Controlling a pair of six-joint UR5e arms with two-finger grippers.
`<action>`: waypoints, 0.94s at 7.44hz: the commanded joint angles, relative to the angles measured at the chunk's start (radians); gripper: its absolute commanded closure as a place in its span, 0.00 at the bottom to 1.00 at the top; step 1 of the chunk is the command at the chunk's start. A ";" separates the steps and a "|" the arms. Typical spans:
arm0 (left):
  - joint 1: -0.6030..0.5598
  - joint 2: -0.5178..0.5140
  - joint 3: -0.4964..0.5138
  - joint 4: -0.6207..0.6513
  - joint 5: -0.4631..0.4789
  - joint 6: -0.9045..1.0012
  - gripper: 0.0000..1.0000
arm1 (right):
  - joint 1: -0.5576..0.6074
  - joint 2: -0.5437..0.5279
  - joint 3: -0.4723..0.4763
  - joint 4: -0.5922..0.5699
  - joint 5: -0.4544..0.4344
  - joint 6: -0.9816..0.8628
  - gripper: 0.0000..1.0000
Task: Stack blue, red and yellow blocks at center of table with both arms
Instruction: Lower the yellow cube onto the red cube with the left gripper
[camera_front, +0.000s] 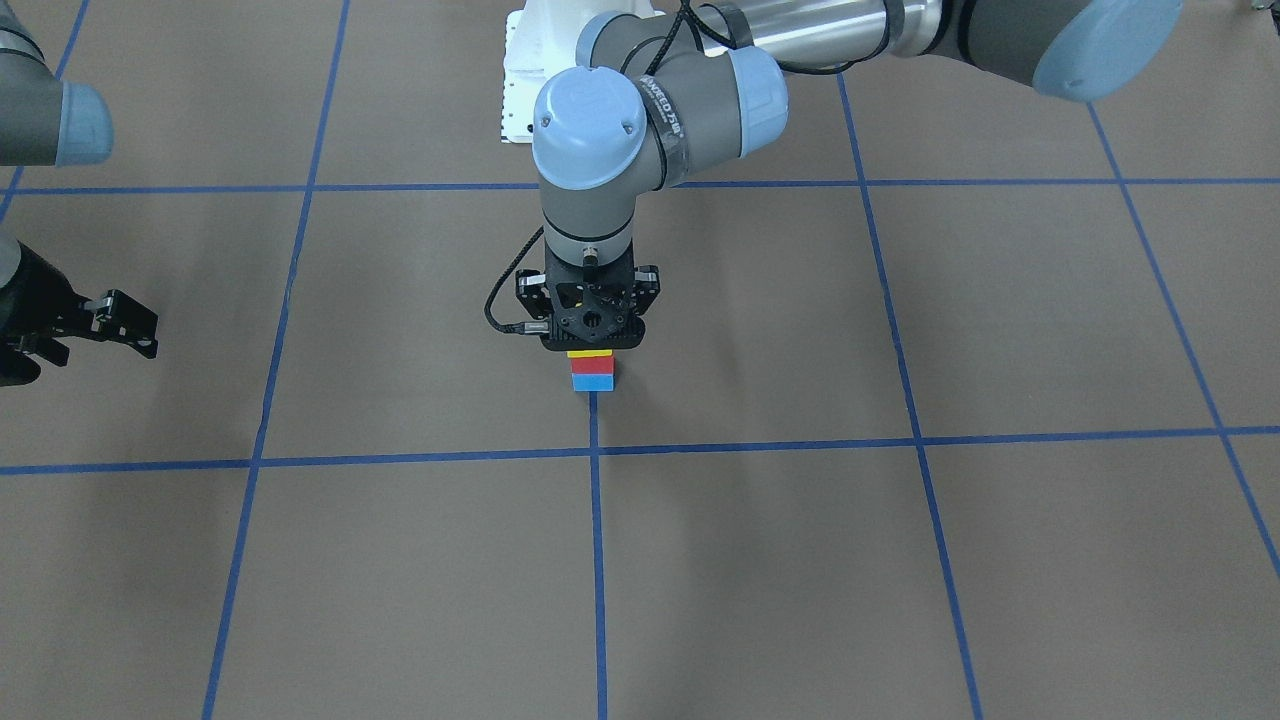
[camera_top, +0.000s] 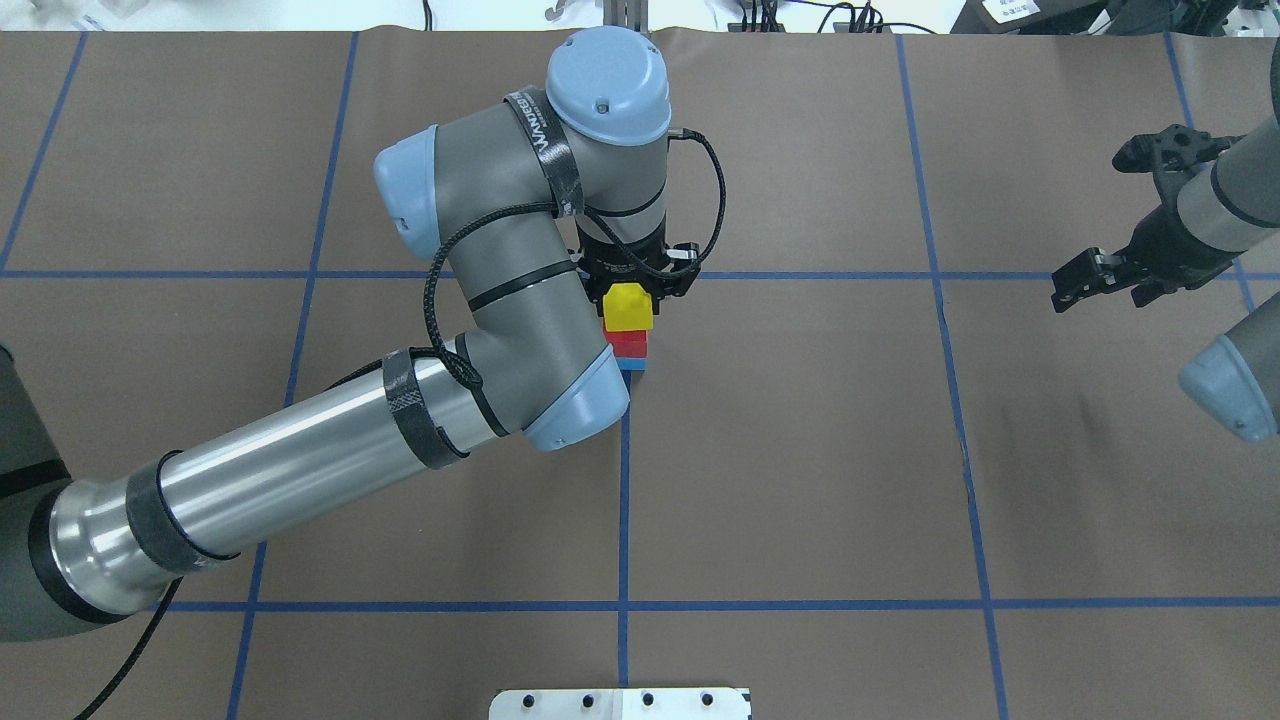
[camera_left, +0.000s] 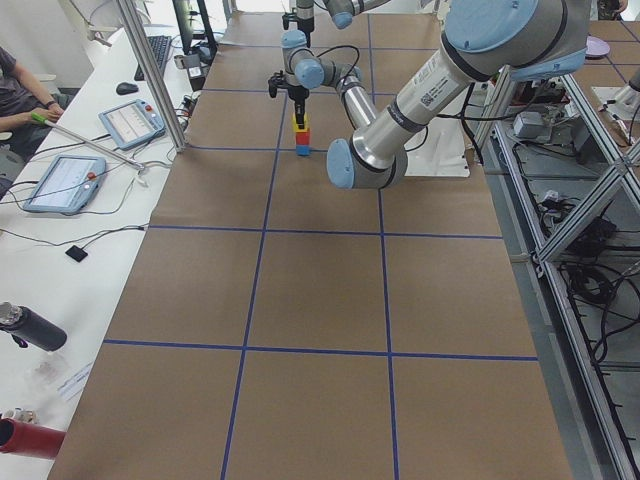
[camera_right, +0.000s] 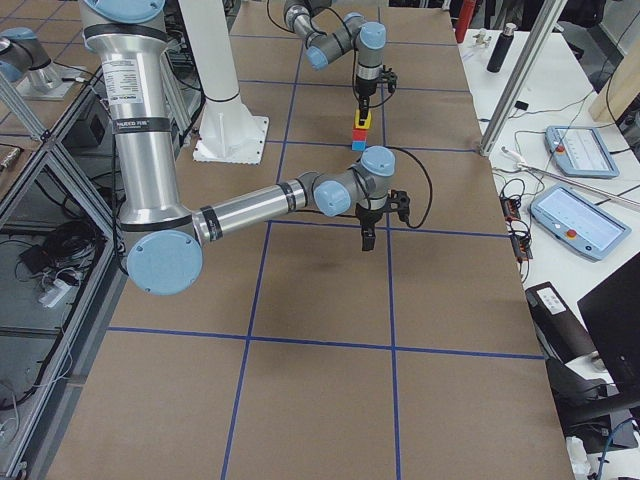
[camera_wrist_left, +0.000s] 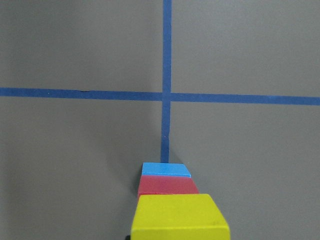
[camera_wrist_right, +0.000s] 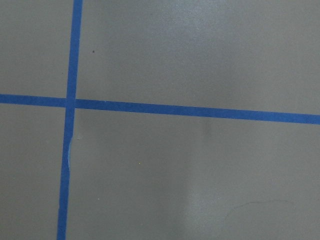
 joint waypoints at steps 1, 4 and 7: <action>0.000 0.006 -0.002 0.000 0.000 -0.001 1.00 | 0.000 -0.001 0.001 0.000 0.000 0.000 0.00; 0.000 0.008 0.000 0.000 0.000 -0.008 1.00 | 0.000 -0.001 0.001 0.000 0.000 0.002 0.00; 0.000 0.008 0.000 0.000 0.000 -0.008 1.00 | 0.000 -0.001 0.001 0.000 0.000 0.000 0.00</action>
